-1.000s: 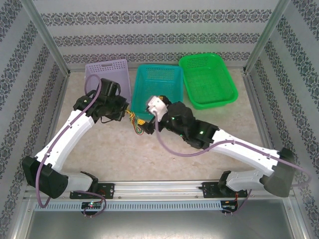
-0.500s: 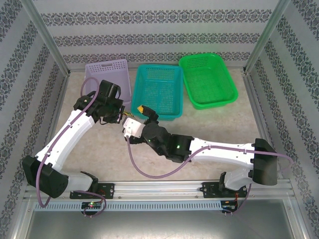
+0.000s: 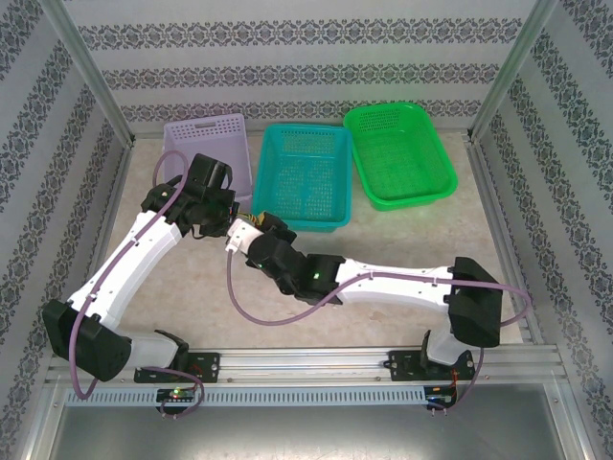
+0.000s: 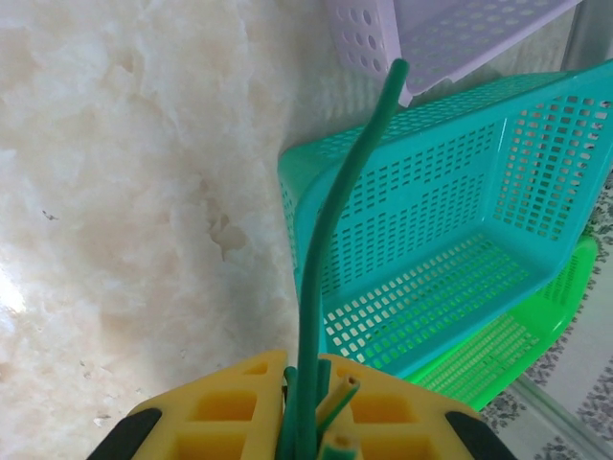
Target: Untangle the cables
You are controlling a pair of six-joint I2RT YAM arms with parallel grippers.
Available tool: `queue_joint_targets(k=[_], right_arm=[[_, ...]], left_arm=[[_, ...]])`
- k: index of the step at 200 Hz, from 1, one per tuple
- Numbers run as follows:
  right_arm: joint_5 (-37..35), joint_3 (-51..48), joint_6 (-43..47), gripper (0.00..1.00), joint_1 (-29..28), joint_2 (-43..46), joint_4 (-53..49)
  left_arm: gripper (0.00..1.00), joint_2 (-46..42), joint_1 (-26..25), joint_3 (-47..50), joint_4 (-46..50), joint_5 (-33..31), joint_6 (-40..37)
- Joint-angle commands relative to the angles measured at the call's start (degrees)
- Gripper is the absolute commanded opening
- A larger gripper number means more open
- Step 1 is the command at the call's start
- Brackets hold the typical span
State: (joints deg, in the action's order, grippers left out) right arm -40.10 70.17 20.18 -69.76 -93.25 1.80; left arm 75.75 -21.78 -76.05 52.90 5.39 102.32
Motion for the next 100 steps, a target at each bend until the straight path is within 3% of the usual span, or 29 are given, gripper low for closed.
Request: queue_joint_targets(k=[1, 15, 34, 56, 74, 84, 100], right_arm=[[-0.8, 3.5, -1.8, 0.00, 1.6, 0.4, -1.3], [3.8, 3.9, -5.0, 0.00, 2.5, 2.0, -5.4], [18.9, 4.1, -14.8, 0.00, 6.5, 6.2, -13.2], [55.4, 3.8, -29.9, 0.00, 16.6, 8.6, -16.9], [82.5, 3.1, -47.3, 0.00, 24.3, 5.8, -12.1], [92.0, 1.9, -56.1, 0.00, 26.7, 4.0, -6.4], [101.2, 1.7, -64.8, 0.00, 28.3, 1.6, -2.1]], left_arm=[[0.00, -2.3, -0.8, -0.6, 1.8, -0.2, 1.3], [0.00, -3.2, -0.6, -0.5, 2.3, -2.1, 0.3], [0.00, -4.3, 0.6, -0.1, -1.5, -4.9, -4.0], [0.00, -5.6, 3.3, 4.3, -16.0, -3.9, -11.3], [0.00, -5.4, 5.6, 7.2, -28.5, 0.0, -17.5], [0.00, -5.2, 6.7, 8.0, -34.4, 2.3, -21.8], [0.00, -4.2, 8.0, 7.9, -40.4, 6.6, -27.5]])
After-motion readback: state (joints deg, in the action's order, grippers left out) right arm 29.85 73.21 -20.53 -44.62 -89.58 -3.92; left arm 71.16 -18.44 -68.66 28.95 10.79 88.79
